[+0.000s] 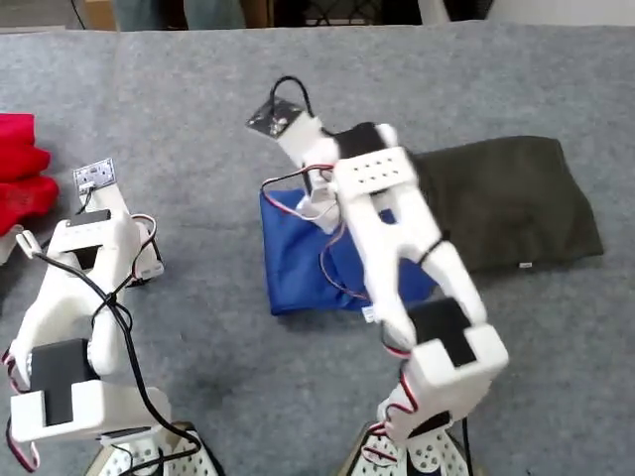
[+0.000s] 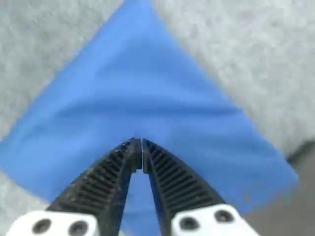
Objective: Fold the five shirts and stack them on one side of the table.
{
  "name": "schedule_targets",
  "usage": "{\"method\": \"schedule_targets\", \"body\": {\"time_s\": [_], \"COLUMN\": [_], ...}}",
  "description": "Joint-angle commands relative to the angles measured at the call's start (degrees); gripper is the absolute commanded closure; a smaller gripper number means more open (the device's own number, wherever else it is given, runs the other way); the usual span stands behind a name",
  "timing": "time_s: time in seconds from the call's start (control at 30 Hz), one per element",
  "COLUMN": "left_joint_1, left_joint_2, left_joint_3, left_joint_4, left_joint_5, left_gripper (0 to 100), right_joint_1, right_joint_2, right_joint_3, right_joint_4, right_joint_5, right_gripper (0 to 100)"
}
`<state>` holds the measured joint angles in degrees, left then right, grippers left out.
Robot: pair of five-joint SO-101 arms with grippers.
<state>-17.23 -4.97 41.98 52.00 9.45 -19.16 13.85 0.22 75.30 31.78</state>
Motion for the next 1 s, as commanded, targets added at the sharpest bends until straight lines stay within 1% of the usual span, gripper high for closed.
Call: {"method": "schedule_targets", "body": {"time_s": [0.0, 0.27, 0.47, 0.57, 0.63, 0.7, 0.8, 0.97], "left_joint_1": [0.04, 0.04, 0.04, 0.04, 0.04, 0.04, 0.04, 0.04], "left_joint_2": [-0.44, -0.35, -0.35, -0.35, -0.35, -0.35, -0.35, -0.26], "left_joint_3": [-0.31, -0.40, -0.40, -0.40, -0.40, -0.40, -0.31, -0.31], "left_joint_4": [-0.53, -0.53, -0.53, -0.53, -0.53, -0.53, -0.44, -0.26], "left_joint_5": [0.62, 0.62, 0.62, 0.62, 0.62, 0.62, 0.62, 0.70], "left_gripper": [97, 97, 97, 97, 97, 97, 97, 97], "right_joint_1": [-0.53, 2.99, 8.79, 12.04, 12.75, 11.69, 7.12, 0.79], "right_joint_2": [3.03, 4.62, 4.62, 4.62, 4.53, 4.62, 4.97, 5.05], "right_joint_3": [-0.13, -1.80, -5.32, -5.93, -6.02, -7.25, -10.68, -11.47], "right_joint_4": [-1.23, 8.53, 15.56, 19.60, 21.27, 21.45, 19.25, 9.41], "right_joint_5": [-1.41, -0.97, -0.62, 4.13, 6.68, 7.12, 7.12, 6.95], "right_gripper": [98.4, 98.4, 98.4, 98.4, 98.4, 98.4, 98.4, 98.4]}}
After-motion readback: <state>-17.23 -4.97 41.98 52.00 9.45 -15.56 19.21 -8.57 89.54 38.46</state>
